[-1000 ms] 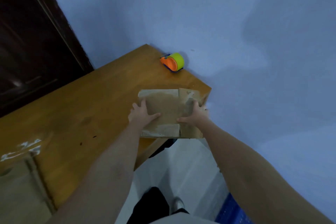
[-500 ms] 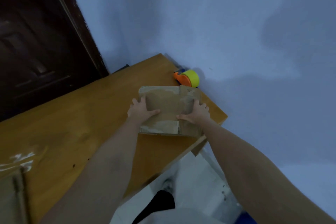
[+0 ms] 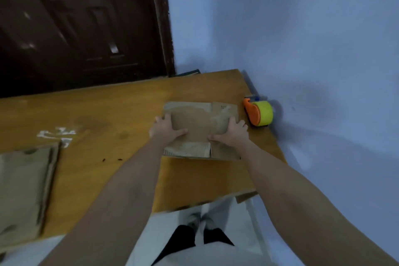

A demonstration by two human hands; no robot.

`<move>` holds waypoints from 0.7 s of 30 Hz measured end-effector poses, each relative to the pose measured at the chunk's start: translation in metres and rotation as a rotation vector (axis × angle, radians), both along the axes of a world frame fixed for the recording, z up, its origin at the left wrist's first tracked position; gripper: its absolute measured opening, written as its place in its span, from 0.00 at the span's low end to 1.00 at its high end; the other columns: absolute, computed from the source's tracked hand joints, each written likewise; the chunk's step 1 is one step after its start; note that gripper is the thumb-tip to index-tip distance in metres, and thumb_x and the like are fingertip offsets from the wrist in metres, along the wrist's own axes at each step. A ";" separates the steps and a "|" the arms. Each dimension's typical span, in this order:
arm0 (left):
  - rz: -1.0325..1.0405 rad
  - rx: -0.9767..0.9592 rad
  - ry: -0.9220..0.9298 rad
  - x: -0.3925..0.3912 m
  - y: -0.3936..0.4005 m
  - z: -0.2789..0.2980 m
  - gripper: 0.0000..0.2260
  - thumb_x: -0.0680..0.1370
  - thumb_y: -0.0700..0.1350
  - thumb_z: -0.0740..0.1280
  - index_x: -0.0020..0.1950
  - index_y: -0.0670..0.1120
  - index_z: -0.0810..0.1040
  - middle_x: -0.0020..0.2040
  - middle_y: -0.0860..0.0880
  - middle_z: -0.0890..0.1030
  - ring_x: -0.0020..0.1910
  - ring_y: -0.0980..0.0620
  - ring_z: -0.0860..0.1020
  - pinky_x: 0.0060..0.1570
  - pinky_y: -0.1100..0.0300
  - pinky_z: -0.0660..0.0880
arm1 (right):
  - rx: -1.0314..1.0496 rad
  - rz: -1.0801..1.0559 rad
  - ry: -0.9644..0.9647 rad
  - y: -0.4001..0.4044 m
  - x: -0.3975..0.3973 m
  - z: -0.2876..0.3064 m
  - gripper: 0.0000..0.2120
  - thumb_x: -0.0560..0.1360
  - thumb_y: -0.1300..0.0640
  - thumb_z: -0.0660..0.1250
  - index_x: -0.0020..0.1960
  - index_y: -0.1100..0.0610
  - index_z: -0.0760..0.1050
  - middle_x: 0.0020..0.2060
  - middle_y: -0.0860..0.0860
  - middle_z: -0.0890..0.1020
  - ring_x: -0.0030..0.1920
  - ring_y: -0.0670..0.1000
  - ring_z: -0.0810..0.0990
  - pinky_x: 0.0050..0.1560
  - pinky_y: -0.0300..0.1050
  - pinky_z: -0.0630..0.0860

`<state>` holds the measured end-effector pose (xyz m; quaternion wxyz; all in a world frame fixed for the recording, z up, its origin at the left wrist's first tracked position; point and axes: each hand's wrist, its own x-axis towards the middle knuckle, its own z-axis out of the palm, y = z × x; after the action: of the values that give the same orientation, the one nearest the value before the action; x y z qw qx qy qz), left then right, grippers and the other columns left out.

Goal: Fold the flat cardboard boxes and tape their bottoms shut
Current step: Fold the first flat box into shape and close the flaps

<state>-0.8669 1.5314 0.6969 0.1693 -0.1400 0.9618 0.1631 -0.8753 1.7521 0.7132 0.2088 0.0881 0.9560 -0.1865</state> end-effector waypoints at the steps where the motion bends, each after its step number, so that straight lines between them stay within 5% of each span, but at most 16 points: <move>1: 0.037 -0.006 -0.004 0.006 -0.004 -0.001 0.43 0.69 0.70 0.65 0.75 0.49 0.54 0.68 0.39 0.62 0.62 0.38 0.69 0.51 0.47 0.75 | -0.011 0.027 0.005 -0.005 -0.001 0.000 0.52 0.60 0.31 0.73 0.73 0.55 0.53 0.68 0.60 0.60 0.68 0.62 0.60 0.65 0.57 0.65; 16: 0.331 0.034 0.062 0.065 -0.033 0.005 0.43 0.70 0.64 0.69 0.74 0.45 0.54 0.67 0.41 0.62 0.66 0.39 0.66 0.55 0.47 0.72 | -0.159 0.227 0.027 -0.045 0.009 -0.004 0.56 0.60 0.35 0.76 0.75 0.53 0.48 0.69 0.60 0.60 0.70 0.62 0.59 0.66 0.58 0.64; 21: 0.381 0.101 0.108 0.069 -0.043 0.006 0.49 0.68 0.64 0.71 0.76 0.41 0.48 0.67 0.42 0.61 0.67 0.41 0.65 0.59 0.48 0.72 | -0.279 0.240 0.079 -0.047 0.009 -0.004 0.58 0.58 0.37 0.78 0.76 0.48 0.48 0.70 0.59 0.59 0.71 0.60 0.59 0.67 0.59 0.63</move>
<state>-0.7983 1.4889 0.7024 0.0906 -0.3020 0.9162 0.2475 -0.8659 1.7054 0.7089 0.2019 -0.0636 0.9319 -0.2944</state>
